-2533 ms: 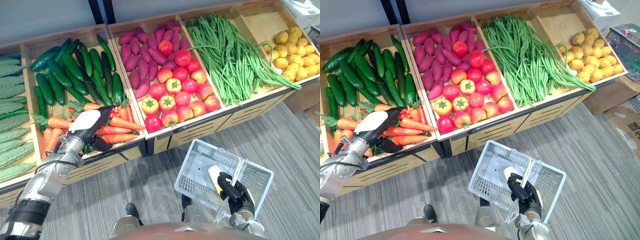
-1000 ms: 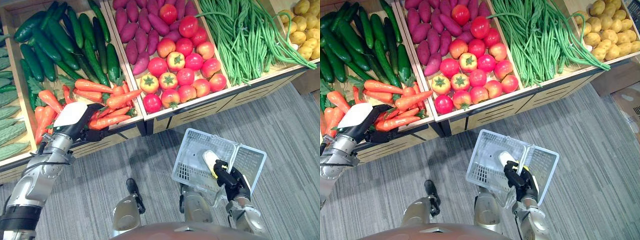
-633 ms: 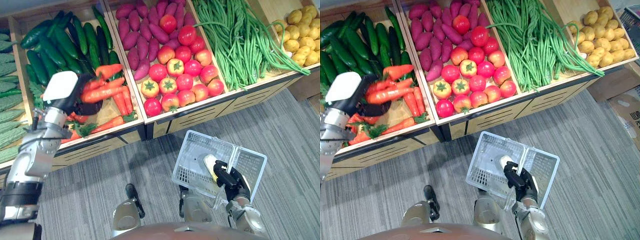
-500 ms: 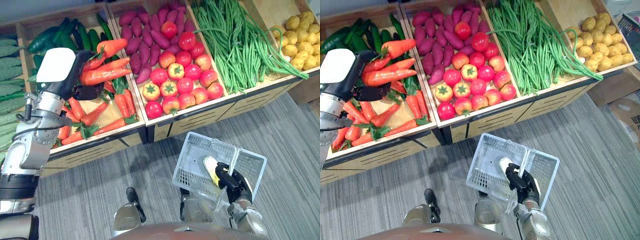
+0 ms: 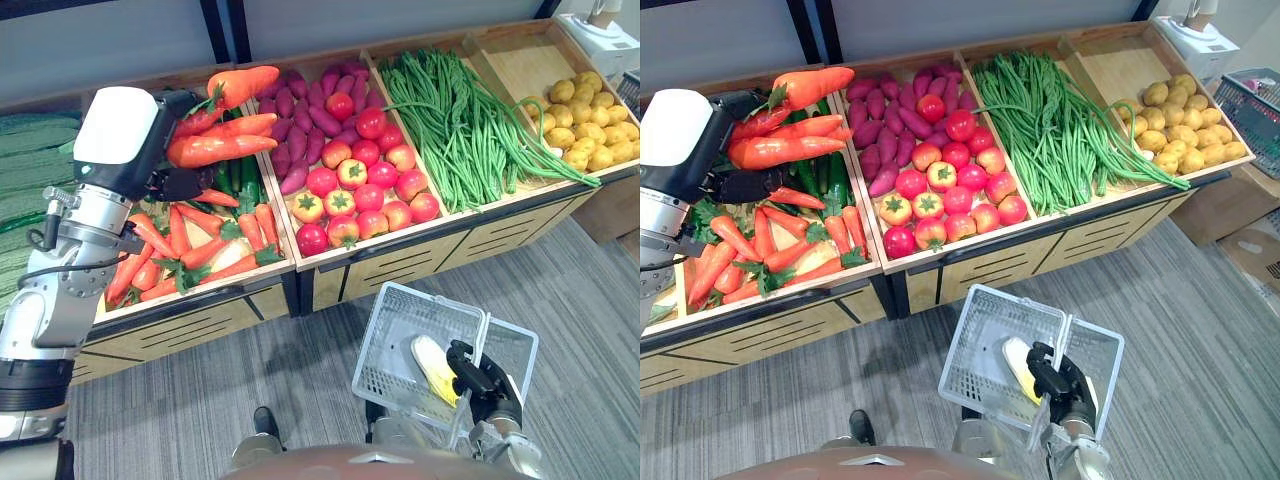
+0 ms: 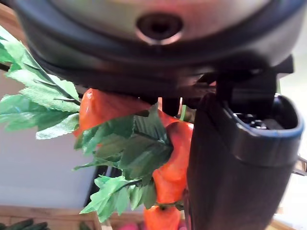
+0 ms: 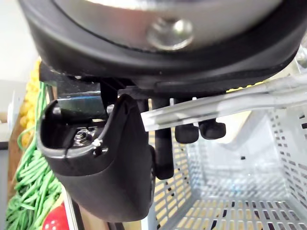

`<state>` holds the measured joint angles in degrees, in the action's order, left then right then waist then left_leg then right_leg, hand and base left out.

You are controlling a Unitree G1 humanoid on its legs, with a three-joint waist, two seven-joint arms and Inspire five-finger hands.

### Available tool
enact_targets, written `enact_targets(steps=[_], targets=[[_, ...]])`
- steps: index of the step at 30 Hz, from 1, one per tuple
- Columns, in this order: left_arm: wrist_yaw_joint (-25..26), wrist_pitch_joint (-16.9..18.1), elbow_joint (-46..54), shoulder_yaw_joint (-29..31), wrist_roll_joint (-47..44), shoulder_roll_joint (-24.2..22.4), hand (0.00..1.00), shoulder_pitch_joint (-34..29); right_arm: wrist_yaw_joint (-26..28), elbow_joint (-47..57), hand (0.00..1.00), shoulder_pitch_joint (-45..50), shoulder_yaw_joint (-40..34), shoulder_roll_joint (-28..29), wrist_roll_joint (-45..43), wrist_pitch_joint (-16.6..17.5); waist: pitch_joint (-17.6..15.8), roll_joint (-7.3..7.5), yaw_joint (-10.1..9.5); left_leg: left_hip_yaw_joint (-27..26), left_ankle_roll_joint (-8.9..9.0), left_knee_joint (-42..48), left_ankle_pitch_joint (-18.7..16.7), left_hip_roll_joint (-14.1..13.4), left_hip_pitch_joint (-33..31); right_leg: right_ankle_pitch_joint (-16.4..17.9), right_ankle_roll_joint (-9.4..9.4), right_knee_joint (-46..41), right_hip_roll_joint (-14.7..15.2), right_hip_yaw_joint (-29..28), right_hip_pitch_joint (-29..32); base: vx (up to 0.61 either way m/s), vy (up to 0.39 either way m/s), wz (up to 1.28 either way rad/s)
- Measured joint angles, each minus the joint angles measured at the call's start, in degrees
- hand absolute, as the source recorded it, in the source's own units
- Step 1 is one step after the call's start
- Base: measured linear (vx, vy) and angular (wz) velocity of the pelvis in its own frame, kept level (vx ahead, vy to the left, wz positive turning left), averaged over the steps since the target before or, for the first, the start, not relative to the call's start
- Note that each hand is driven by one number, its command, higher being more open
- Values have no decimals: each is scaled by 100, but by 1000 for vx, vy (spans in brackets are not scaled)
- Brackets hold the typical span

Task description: Pick vegetable in the basket

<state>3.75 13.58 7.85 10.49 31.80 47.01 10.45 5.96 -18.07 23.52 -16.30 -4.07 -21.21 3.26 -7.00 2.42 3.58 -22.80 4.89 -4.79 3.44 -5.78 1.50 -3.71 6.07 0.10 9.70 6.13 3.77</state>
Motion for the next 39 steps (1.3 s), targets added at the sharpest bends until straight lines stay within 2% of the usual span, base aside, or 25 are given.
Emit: enact_targets(steps=[10, 20, 23, 25, 30, 34, 39], targets=[[168, 23, -1, 190, -3, -217, 0, -34, -44, -1, 0, 120, -187, 0, 1, -49, 358, -25, 92, 0, -4, -8, 36, 4, 102, 0, 2, 8, 2, -3, -96, -7, 0, 0], [204, 26, -5, 184, -2, -451, 0, -206, -158, -1, 0, 167, -334, 0, 1, -50, 451, -54, 133, -3, -9, -12, 68, 4, 120, -13, 20, 1, 2, -15, -106, 0, 0, 0], [203, 25, 17, 162, -3, -643, 0, -237, -188, -1, 0, 216, -351, 0, 2, -50, 573, -58, 149, -18, -9, -12, 67, 4, 131, -13, 20, 1, 1, -29, -107, 0, 0, 0], [201, 23, 210, 58, -12, -718, 0, -391, -205, 1, 0, 196, -386, 0, 1, -50, 589, -55, 170, -33, -7, -12, 66, 4, 173, -13, 20, -1, 0, -44, -138, -5, -1, -4], [11, 154, 863, -721, -31, -903, 0, -662, -261, 132, 0, 173, -544, 0, 2, -54, 593, -53, 159, -170, 31, -26, 9, 1, 305, 17, -19, 5, -18, -191, -188, -26, 4, -12], [-188, 419, 1138, -1053, -66, -962, 0, -660, -261, 530, 0, 159, -619, -1, 2, -85, 612, -71, 290, -340, 84, -16, -29, -16, 324, 6, -7, -5, -54, -365, -91, -28, -4, -23], [-324, 445, 1145, -1506, -315, -1079, 0, -572, -262, 934, 0, 160, -914, -46, 0, -130, 671, -66, 423, -530, 119, -4, -51, -117, 434, -21, 21, -4, -178, -526, -79, 22, -26, -22]])
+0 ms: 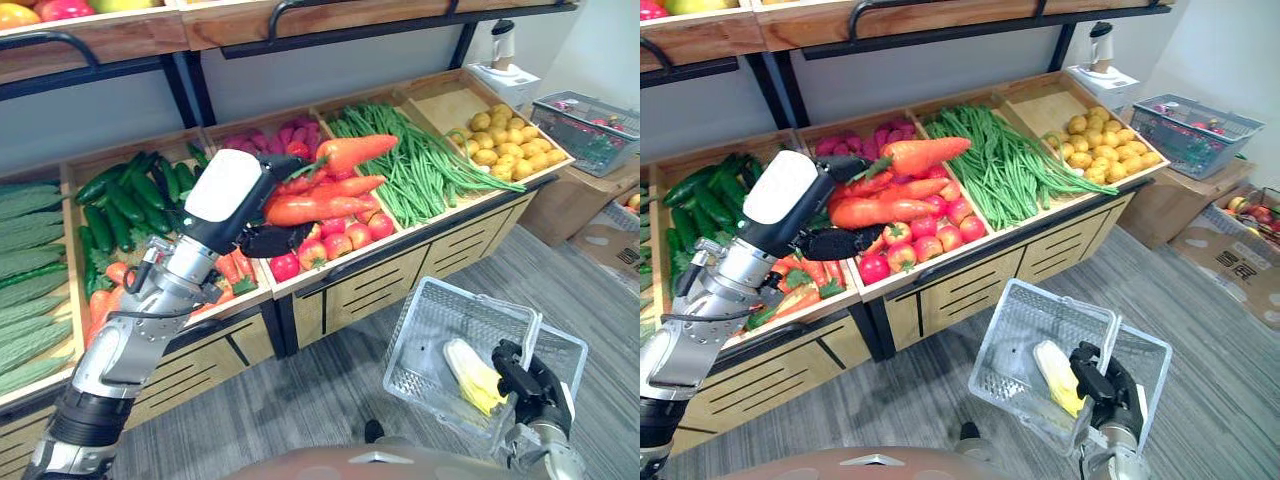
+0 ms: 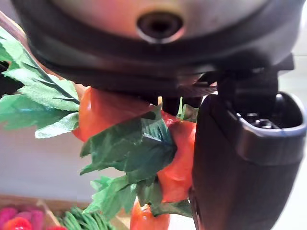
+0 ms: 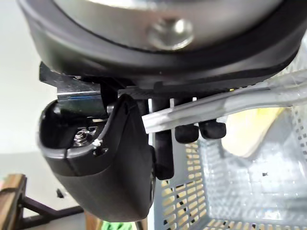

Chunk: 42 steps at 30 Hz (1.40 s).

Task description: Pick vegetable in the basket

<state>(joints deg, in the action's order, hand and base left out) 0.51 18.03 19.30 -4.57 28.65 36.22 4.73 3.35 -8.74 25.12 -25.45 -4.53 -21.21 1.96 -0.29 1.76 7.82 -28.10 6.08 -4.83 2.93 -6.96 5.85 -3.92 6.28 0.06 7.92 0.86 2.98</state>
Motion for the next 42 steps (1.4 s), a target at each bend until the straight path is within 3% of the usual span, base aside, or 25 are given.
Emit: enact_targets(steps=[6, 14, 20, 31, 42], targets=[[-200, 33, -19, -632, -171, -47, 0, 473, 14, 351, 0, -135, -64, -455, -2, -10, 11, 16, 74, -329, 95, 33, -123, -80, 152, -23, -4, -4, -124, -306, 29, 30, -15, -27], [-357, 63, -94, -1135, -403, -55, 0, 862, 240, 772, 0, -302, -104, -1307, -193, -14, -18, -3, 355, -699, 193, 936, -750, -348, 50, -23, -3, -6, -229, -737, 22, 22, -16, -27], [-389, 67, -121, -1571, -454, -272, 0, 1238, 395, 957, 0, -370, -1, -1381, -224, -14, -187, -139, 457, -798, 217, 1488, -1082, -550, -62, -23, -1, -12, -279, -868, 13, -6, -2, -12], [-390, 116, -429, -2570, -628, -783, 0, 2223, 804, 1483, 0, -353, 1072, -1514, -242, -162, -387, -411, 669, -1088, 237, 2259, -1568, -867, -159, -44, 32, -49, -394, -1189, 72, -18, 10, -16], [-350, 202, -562, -2979, -627, -1266, 0, 2689, 942, 1702, 0, -561, 1604, -1692, -285, -163, -409, -438, 676, -1204, 226, 2485, -1700, -933, -245, -63, 60, -87, -420, -1300, 201, -11, 12, -5]])
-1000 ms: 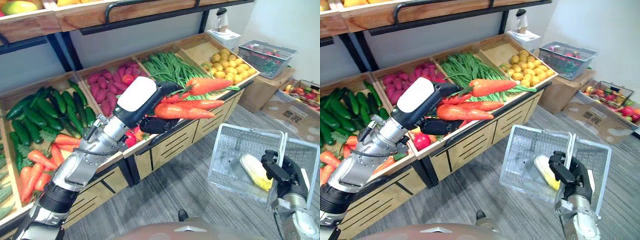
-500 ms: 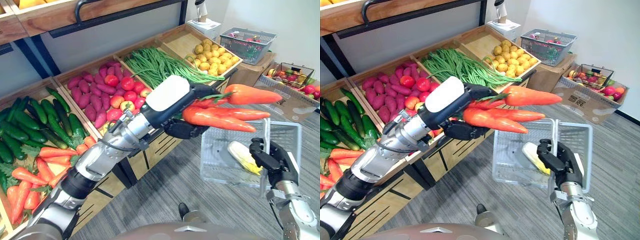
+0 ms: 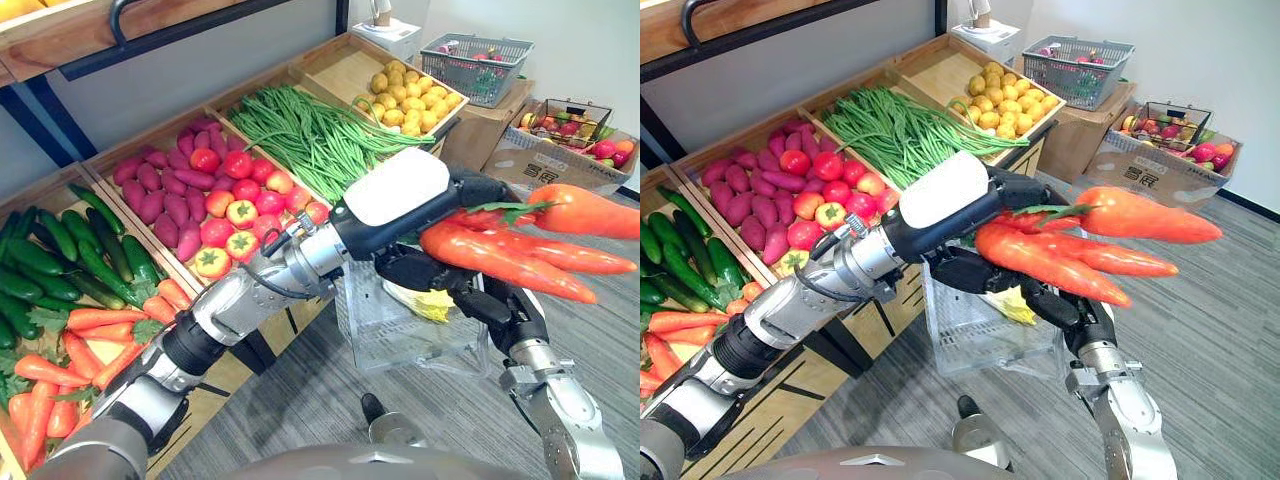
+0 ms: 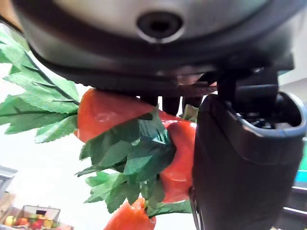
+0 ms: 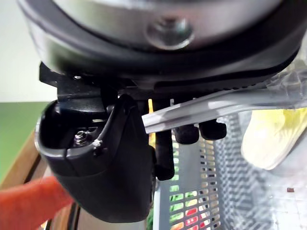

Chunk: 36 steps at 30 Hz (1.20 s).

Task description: Pick vegetable in the basket

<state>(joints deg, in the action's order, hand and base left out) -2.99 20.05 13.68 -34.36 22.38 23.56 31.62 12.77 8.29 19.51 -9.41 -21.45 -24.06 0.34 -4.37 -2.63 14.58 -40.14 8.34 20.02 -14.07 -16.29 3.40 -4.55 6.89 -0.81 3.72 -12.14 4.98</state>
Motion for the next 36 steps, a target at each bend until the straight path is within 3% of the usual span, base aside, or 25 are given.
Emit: enact_targets(steps=[11, 14, 21, 36], targets=[[3, 3, 0, -99, 0, -199, 0, 11, 9, 131, 0, -9, -251, -246, 74, -18, -8, -48, 82, -51, -23, 277, -187, -61, -53, -19, 31, -1, 16, -78, -3, -16, 27, -4], [2, 6, -1, -103, 0, -256, 0, 12, 41, 171, 0, -8, -642, -681, 126, -107, -24, -111, 101, -37, -32, 388, -259, -129, -100, -20, 32, -1, 15, -76, 4, -4, 36, 0], [-5, 18, -1, -102, -5, -253, 0, 12, 228, 314, 0, 19, -1418, -1305, 126, -119, -27, -108, 132, -37, -30, 386, -261, -134, -109, -20, 33, -6, 8, -74, 23, 6, 14, 0], [-29, 27, 0, -70, -226, -228, 0, 15, 575, 391, 0, 220, -1470, -1501, 110, -119, -47, -77, 131, -26, -30, 390, -260, -133, -115, -19, 35, -19, 13, -65, 27, 1, 11, 0]])
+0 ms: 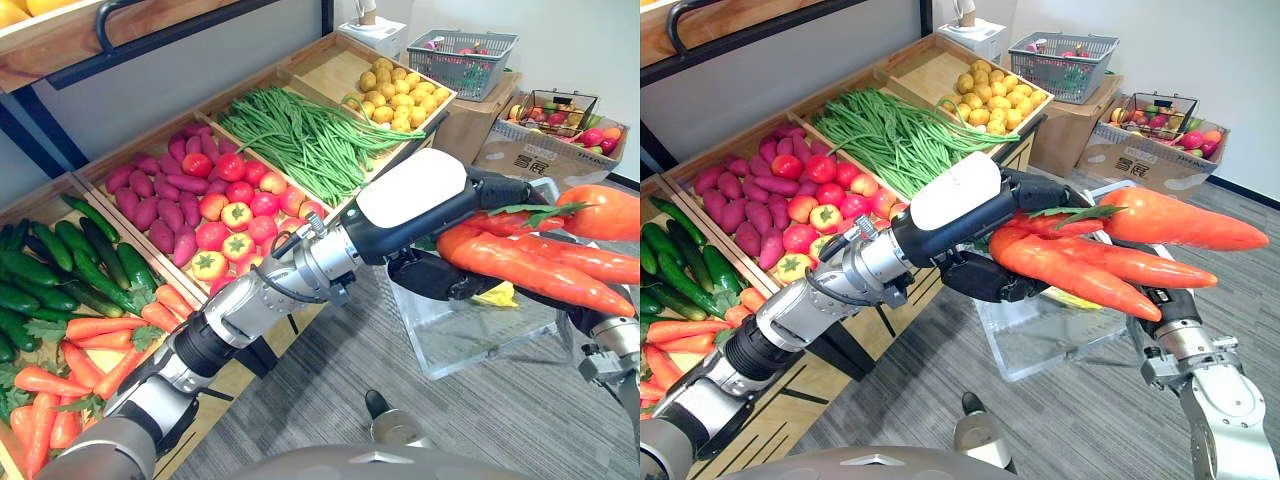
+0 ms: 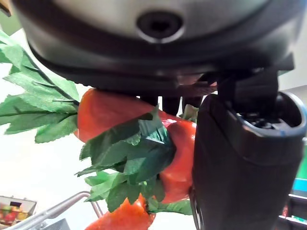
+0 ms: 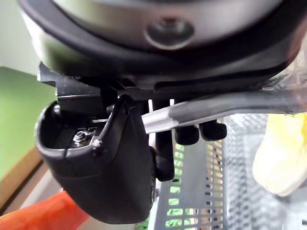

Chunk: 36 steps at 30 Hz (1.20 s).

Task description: Pick vegetable in the basket

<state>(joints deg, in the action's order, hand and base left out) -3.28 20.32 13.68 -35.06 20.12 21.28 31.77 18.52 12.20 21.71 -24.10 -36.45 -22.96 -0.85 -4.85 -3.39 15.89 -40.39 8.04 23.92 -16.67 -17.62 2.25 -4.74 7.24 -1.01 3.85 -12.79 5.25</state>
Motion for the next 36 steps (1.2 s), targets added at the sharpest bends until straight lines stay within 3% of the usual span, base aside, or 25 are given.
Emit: enact_targets(steps=[8, 13, 19, 36], targets=[[-104, 34, 0, -19, -2, 10, 0, -2, 97, 1, 0, -32, 10, -236, 2, 0, 7, -11, -12, -154, 45, 210, -102, -145, 44, -4, 7, -45, -138, -165, 44, 1, 12, -11], [-196, 95, -15, -79, -3, 137, 0, -1, 89, -1, 0, -328, 1, -736, 1, 2, 2, -6, 56, -869, 134, 358, -283, -288, 294, -60, 91, -114, -336, -810, 282, 18, 60, -65], [-242, 127, -24, -112, -2, 260, 0, 0, 88, -36, 0, -438, -7, -1077, 2, 1, 0, -2, 185, -1223, 172, 391, -350, -292, 394, -91, 139, -176, -430, -1133, 465, 17, 54, -32], [-277, 128, -9, -3, 0, 570, 0, -8, -38, -998, 0, -1014, -373, -1093, 14, 1, -34, 51, 223, -1251, 179, 393, -355, -287, 431, -99, 150, -185, -444, -1176, 465, 4, 6, -1]])
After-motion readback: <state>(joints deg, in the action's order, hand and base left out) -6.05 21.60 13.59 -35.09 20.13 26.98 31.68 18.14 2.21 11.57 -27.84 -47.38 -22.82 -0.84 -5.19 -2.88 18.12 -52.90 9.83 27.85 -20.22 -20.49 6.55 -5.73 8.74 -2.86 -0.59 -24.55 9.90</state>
